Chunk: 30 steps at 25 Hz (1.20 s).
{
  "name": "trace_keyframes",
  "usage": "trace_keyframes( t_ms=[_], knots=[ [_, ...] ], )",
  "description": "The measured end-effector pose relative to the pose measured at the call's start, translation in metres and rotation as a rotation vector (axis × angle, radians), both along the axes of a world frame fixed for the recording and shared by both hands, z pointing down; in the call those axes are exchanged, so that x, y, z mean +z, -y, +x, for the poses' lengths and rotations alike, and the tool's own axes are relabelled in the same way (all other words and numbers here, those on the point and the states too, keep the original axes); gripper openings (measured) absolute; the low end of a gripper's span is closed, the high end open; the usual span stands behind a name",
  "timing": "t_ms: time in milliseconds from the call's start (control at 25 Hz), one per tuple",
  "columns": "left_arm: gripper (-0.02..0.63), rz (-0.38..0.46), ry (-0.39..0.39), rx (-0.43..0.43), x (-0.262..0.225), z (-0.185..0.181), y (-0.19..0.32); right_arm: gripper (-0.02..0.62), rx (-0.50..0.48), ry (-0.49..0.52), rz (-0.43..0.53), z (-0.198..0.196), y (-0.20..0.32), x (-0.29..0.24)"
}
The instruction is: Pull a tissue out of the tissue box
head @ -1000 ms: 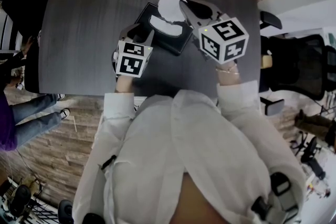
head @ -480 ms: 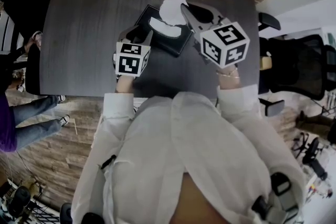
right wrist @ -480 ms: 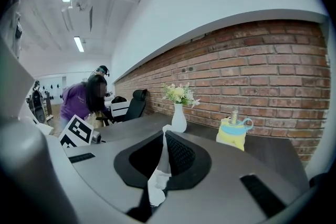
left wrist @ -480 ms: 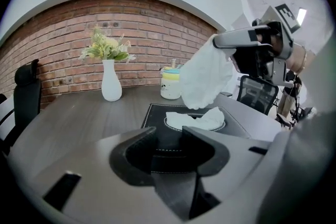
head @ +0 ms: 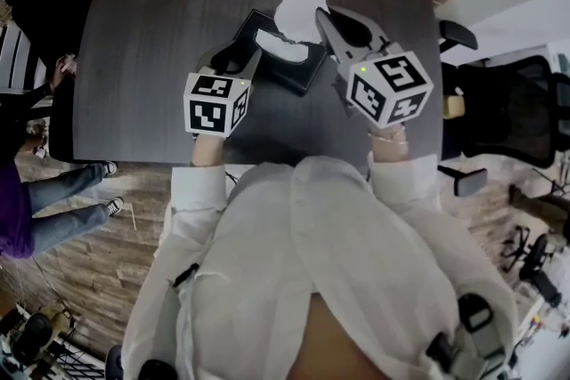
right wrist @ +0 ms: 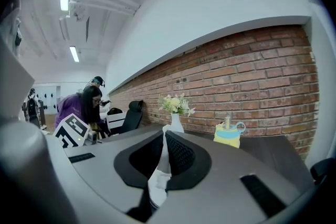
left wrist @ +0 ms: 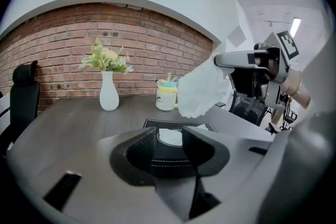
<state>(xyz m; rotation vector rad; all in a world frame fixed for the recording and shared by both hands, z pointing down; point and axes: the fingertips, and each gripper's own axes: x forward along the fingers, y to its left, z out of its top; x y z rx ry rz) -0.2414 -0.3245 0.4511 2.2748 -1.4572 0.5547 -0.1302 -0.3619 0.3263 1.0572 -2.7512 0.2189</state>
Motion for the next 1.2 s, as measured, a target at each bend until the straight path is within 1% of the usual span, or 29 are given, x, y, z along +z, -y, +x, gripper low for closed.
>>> trace_keyframes(
  t_ms=[320,400,520,640,800,1080,1200],
  knots=[
    [0.146,0.097,-0.066,0.041,-0.042,0.012,-0.012,0.008,-0.014,0.044,0.024,0.001,-0.022,-0.013],
    [0.119,0.12,-0.087,0.044,-0.05,0.015,-0.015,0.008,-0.014,0.054,0.02,0.003,-0.027,-0.011],
    [0.074,0.131,-0.12,0.038,-0.056,0.017,-0.018,0.008,-0.021,0.071,0.004,0.003,-0.036,-0.006],
    [0.047,0.129,-0.128,0.043,-0.057,0.018,-0.023,0.008,-0.032,0.064,-0.017,0.001,-0.044,0.003],
    [0.02,0.106,-0.134,0.065,-0.052,0.023,-0.029,0.008,-0.044,0.052,-0.037,0.0,-0.049,0.014],
    [0.006,0.06,-0.143,0.094,-0.037,0.032,-0.037,0.008,-0.045,0.035,-0.061,0.003,-0.05,0.026],
    [0.005,0.04,-0.131,0.102,-0.031,0.034,-0.039,0.008,-0.053,0.021,-0.08,0.003,-0.05,0.032]
  ],
)
